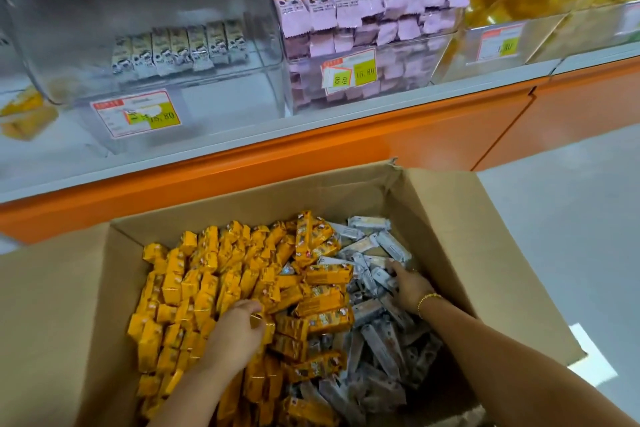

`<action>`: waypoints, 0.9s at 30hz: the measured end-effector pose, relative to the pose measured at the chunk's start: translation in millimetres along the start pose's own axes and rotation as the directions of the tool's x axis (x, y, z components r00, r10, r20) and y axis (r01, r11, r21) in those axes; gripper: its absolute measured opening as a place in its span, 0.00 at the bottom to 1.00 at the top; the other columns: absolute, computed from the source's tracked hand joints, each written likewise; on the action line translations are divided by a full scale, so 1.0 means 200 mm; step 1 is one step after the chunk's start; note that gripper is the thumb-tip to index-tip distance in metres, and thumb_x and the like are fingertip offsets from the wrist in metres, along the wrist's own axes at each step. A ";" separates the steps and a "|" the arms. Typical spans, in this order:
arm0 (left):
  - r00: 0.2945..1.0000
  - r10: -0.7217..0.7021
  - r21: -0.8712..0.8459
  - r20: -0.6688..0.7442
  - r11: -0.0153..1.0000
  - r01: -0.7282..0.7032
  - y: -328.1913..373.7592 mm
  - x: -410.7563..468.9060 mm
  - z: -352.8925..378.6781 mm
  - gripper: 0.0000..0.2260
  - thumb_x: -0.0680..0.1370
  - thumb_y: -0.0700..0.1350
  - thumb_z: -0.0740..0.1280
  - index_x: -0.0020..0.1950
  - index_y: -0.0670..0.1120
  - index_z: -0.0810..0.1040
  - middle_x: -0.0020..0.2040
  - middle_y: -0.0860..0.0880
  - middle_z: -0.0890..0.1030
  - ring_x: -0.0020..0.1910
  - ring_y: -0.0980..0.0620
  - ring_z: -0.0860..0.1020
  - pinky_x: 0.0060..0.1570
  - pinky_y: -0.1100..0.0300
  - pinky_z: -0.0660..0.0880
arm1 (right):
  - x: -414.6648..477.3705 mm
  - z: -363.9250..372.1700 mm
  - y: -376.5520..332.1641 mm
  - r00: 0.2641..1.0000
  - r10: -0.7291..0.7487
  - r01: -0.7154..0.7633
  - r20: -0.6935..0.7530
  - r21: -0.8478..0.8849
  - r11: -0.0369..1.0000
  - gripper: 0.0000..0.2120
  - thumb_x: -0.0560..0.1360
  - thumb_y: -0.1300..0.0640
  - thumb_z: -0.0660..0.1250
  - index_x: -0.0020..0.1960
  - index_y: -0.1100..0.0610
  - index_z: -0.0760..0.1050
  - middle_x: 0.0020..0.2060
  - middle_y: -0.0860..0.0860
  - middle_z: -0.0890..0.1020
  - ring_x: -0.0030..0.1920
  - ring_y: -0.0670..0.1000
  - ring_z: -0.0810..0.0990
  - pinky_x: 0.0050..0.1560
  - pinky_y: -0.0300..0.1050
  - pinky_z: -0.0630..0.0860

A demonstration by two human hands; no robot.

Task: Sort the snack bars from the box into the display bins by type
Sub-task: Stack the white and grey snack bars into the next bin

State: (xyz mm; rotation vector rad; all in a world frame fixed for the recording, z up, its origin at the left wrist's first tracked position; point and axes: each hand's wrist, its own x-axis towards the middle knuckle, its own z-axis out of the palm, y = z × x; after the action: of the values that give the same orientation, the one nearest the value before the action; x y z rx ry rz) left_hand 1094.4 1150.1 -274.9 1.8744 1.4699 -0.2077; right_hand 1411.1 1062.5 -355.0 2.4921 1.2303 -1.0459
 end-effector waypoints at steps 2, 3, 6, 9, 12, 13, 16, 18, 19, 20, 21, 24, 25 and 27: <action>1.000 -0.008 -0.015 0.016 1.000 0.008 0.01 -0.02 0.00 0.17 0.79 0.44 0.64 0.68 0.45 0.73 0.71 0.50 0.69 0.66 0.50 0.72 0.64 0.61 0.67 | -0.01 -0.01 -0.01 1.000 0.006 -0.006 0.007 0.026 1.000 0.34 0.75 0.55 0.67 0.76 0.49 0.54 0.61 0.56 0.78 0.58 0.57 0.78 0.52 0.45 0.73; 1.000 -0.015 -0.020 0.023 1.000 0.016 0.01 -0.03 0.00 0.18 0.79 0.45 0.64 0.69 0.45 0.72 0.72 0.50 0.68 0.67 0.50 0.71 0.65 0.61 0.67 | 0.01 -0.01 -0.01 1.000 0.008 -0.009 0.015 0.019 1.000 0.34 0.75 0.52 0.67 0.76 0.49 0.55 0.63 0.55 0.77 0.60 0.57 0.77 0.55 0.45 0.73; 0.998 -0.040 -0.043 0.037 0.998 0.042 0.00 -0.06 -0.01 0.19 0.80 0.44 0.64 0.70 0.45 0.70 0.73 0.49 0.66 0.68 0.49 0.70 0.66 0.59 0.66 | 0.03 -0.02 -0.04 0.998 0.030 -0.035 0.047 0.111 0.993 0.25 0.77 0.57 0.64 0.71 0.51 0.61 0.64 0.57 0.74 0.55 0.55 0.75 0.51 0.44 0.73; 0.997 -0.062 -0.055 0.051 0.996 0.065 -0.01 -0.09 -0.01 0.19 0.80 0.44 0.64 0.71 0.45 0.69 0.74 0.49 0.65 0.70 0.48 0.68 0.67 0.56 0.66 | 0.03 -0.04 -0.07 0.992 -0.029 0.017 0.124 0.103 0.995 0.16 0.75 0.66 0.61 0.61 0.56 0.64 0.55 0.59 0.72 0.48 0.53 0.70 0.46 0.46 0.68; 0.996 -0.069 -0.048 0.054 0.996 0.072 0.00 -0.12 -0.03 0.20 0.80 0.44 0.64 0.71 0.44 0.68 0.73 0.47 0.66 0.70 0.48 0.68 0.66 0.55 0.67 | 0.01 -0.08 -0.09 0.963 -0.037 0.039 0.266 0.000 0.999 0.36 0.72 0.62 0.71 0.74 0.58 0.57 0.68 0.57 0.68 0.63 0.57 0.73 0.58 0.48 0.73; 0.995 -0.076 -0.050 0.058 0.996 0.079 0.02 -0.13 -0.03 0.20 0.80 0.44 0.64 0.71 0.44 0.68 0.73 0.46 0.68 0.70 0.48 0.68 0.65 0.56 0.68 | -0.01 -0.10 -0.11 0.955 -0.050 0.069 0.293 -0.056 0.996 0.41 0.70 0.59 0.74 0.76 0.59 0.55 0.71 0.56 0.66 0.67 0.57 0.70 0.62 0.48 0.73; 0.991 -0.108 -0.059 0.081 0.992 0.113 0.06 -0.16 -0.05 0.20 0.79 0.46 0.64 0.71 0.44 0.69 0.67 0.45 0.74 0.56 0.52 0.77 0.56 0.57 0.72 | -0.10 -0.18 -0.17 0.959 -0.112 0.145 0.261 -0.110 0.983 0.42 0.68 0.58 0.76 0.76 0.59 0.57 0.73 0.55 0.66 0.70 0.56 0.68 0.66 0.46 0.70; 0.989 -0.109 -0.106 0.098 0.987 0.119 0.10 -0.18 -0.07 0.18 0.79 0.47 0.65 0.68 0.45 0.72 0.56 0.47 0.79 0.41 0.58 0.74 0.45 0.61 0.73 | -0.16 -0.27 -0.22 0.968 -0.185 0.194 0.170 -0.036 0.980 0.41 0.68 0.57 0.77 0.75 0.57 0.60 0.70 0.54 0.70 0.68 0.55 0.70 0.63 0.44 0.70; 0.987 -0.106 -0.172 0.120 0.977 0.126 0.13 -0.18 -0.09 0.16 0.78 0.46 0.66 0.65 0.45 0.74 0.52 0.49 0.80 0.40 0.58 0.75 0.45 0.62 0.74 | -0.20 -0.32 -0.26 0.965 -0.233 0.231 0.120 0.032 0.972 0.40 0.67 0.55 0.77 0.74 0.56 0.62 0.68 0.53 0.72 0.67 0.54 0.71 0.62 0.44 0.71; 0.982 -0.110 -0.289 0.157 0.945 0.152 0.16 -0.20 -0.10 0.14 0.78 0.46 0.66 0.63 0.43 0.76 0.51 0.49 0.80 0.43 0.56 0.78 0.47 0.60 0.77 | -0.23 -0.38 -0.29 0.955 -0.287 0.277 0.073 0.124 0.953 0.38 0.66 0.53 0.78 0.71 0.54 0.65 0.65 0.50 0.74 0.65 0.53 0.73 0.60 0.43 0.72; 0.968 -0.114 -0.445 0.223 0.872 0.205 0.21 -0.23 -0.13 0.14 0.78 0.45 0.67 0.62 0.41 0.76 0.51 0.47 0.81 0.46 0.53 0.80 0.49 0.59 0.78 | -0.29 -0.44 -0.33 0.936 -0.352 0.338 0.023 0.224 0.914 0.33 0.65 0.52 0.79 0.66 0.52 0.69 0.60 0.47 0.76 0.61 0.49 0.75 0.57 0.40 0.74; 0.900 -0.005 -0.767 0.437 0.520 0.376 0.37 -0.34 -0.22 0.17 0.78 0.49 0.65 0.59 0.37 0.76 0.53 0.40 0.83 0.51 0.45 0.83 0.53 0.54 0.79 | -0.54 -0.64 -0.53 0.836 -0.537 0.517 -0.110 0.485 0.706 0.20 0.66 0.55 0.78 0.53 0.46 0.72 0.47 0.41 0.80 0.46 0.41 0.80 0.43 0.31 0.75; 0.888 0.032 -0.816 0.459 0.409 0.407 0.41 -0.38 -0.27 0.19 0.78 0.51 0.64 0.58 0.36 0.76 0.53 0.38 0.82 0.52 0.43 0.82 0.53 0.53 0.79 | -0.63 -0.70 -0.60 0.796 -0.583 0.568 -0.164 0.534 0.626 0.19 0.67 0.56 0.77 0.52 0.45 0.72 0.46 0.41 0.81 0.45 0.39 0.81 0.43 0.32 0.76; 0.910 0.065 -0.897 0.410 0.212 0.388 0.47 -0.42 -0.36 0.22 0.79 0.53 0.62 0.58 0.34 0.75 0.53 0.37 0.82 0.53 0.42 0.82 0.51 0.52 0.80 | -0.78 -0.77 -0.73 0.720 -0.634 0.651 -0.282 0.589 0.479 0.19 0.68 0.59 0.77 0.52 0.45 0.72 0.46 0.40 0.81 0.45 0.35 0.80 0.44 0.30 0.75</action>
State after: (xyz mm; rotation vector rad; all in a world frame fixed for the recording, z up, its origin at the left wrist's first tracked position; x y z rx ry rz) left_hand 1128.4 1122.1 -136.5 0.5297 1.0491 0.2546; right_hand 1317.1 1124.0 -116.6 2.4733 2.2567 -1.9282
